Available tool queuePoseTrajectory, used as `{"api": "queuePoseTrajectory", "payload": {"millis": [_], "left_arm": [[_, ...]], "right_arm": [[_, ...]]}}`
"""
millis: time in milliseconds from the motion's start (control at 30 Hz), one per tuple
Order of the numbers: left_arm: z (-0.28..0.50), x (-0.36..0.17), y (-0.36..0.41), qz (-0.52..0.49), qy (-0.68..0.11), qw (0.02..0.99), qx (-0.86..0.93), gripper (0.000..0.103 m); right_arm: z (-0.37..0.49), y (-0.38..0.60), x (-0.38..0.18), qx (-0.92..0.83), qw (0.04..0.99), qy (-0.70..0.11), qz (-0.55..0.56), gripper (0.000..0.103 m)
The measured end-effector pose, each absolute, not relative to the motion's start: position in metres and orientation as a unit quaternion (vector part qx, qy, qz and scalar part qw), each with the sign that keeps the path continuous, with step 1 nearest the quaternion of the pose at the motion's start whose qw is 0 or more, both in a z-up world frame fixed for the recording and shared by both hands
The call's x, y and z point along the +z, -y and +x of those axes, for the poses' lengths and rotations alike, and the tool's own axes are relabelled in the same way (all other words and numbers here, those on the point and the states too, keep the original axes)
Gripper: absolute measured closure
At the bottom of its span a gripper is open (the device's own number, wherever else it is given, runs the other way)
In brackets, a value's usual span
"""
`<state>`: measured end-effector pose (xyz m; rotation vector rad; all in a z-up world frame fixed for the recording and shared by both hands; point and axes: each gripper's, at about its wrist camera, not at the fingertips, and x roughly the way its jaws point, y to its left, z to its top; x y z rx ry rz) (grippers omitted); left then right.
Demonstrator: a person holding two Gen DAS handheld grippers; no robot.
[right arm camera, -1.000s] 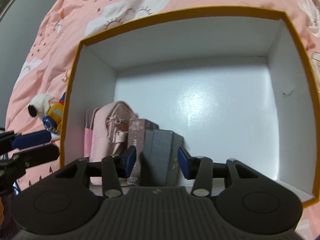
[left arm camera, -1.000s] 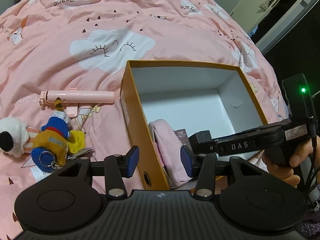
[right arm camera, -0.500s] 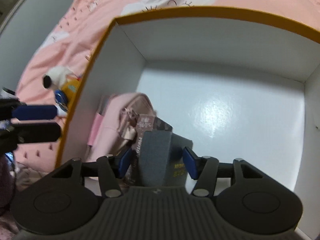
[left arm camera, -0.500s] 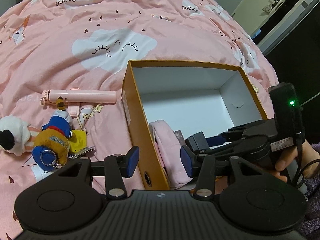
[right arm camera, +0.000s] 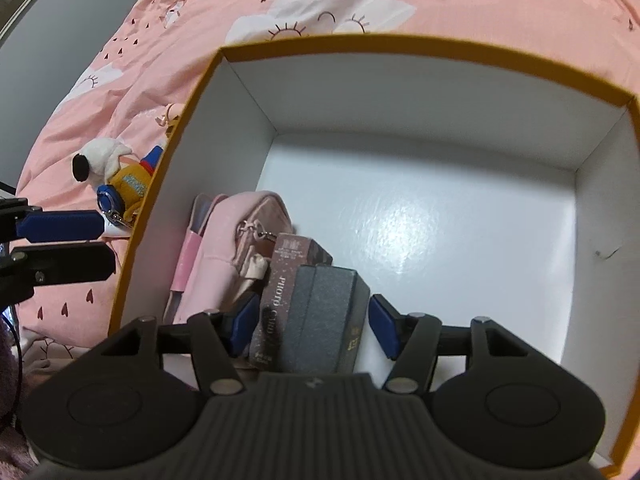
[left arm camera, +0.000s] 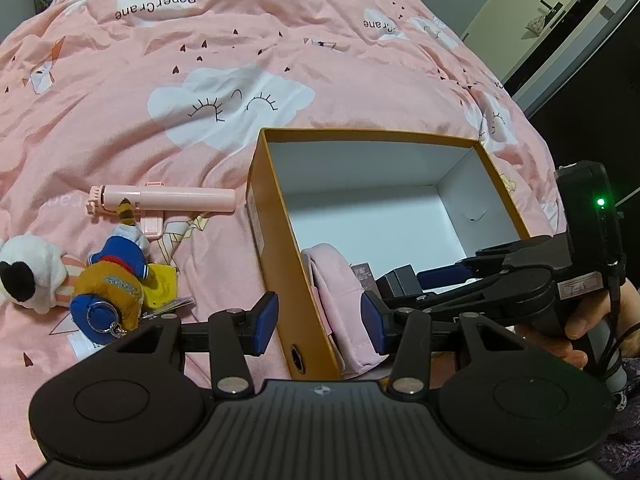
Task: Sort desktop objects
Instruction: 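Move both grippers away from the orange box toward the plush toys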
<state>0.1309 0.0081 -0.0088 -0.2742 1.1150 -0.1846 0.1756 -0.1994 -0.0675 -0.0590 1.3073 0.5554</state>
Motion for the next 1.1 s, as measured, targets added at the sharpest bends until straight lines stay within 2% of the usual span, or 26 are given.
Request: {"api": "queuePoseTrajectory", "payload": {"millis": [167, 333, 467, 600, 733, 867, 1000, 1100], "left_arm": [[0.122, 0.001, -0.021, -0.125, -0.512, 0.846, -0.083, 0.05], [0.111, 0.015, -0.063, -0.105, -0.488, 0.865, -0.04, 0.05], [0.105, 0.018, -0.108, -0.098, -0.488, 0.867, 0.018, 0.05], [0.098, 0.007, -0.144, -0.12, -0.502, 0.856, 0.038, 0.05], [0.096, -0.012, -0.166, -0.148, -0.525, 0.838, 0.03, 0.05], [0.1, -0.03, -0.177, -0.154, -0.539, 0.827, 0.035, 0.05], [0.106, -0.032, -0.189, -0.134, -0.534, 0.833, 0.06, 0.05], [0.11, -0.032, -0.206, -0.144, -0.529, 0.831, 0.091, 0.05]], "right_arm": [[0.164, 0.193, -0.043, 0.249, 0.783, -0.566, -0.059, 0.04], [0.143, 0.173, -0.001, 0.284, 0.821, -0.487, -0.088, 0.04], [0.134, 0.137, 0.024, 0.332, 0.824, -0.445, -0.11, 0.05], [0.132, 0.086, 0.025, 0.378, 0.807, -0.429, -0.148, 0.053], [0.14, 0.04, 0.007, 0.391, 0.783, -0.446, -0.188, 0.058], [0.156, 0.006, -0.023, 0.381, 0.754, -0.497, -0.196, 0.067], [0.176, -0.013, -0.047, 0.358, 0.741, -0.554, -0.126, 0.066], [0.185, -0.029, -0.06, 0.338, 0.747, -0.565, -0.093, 0.063]]}}
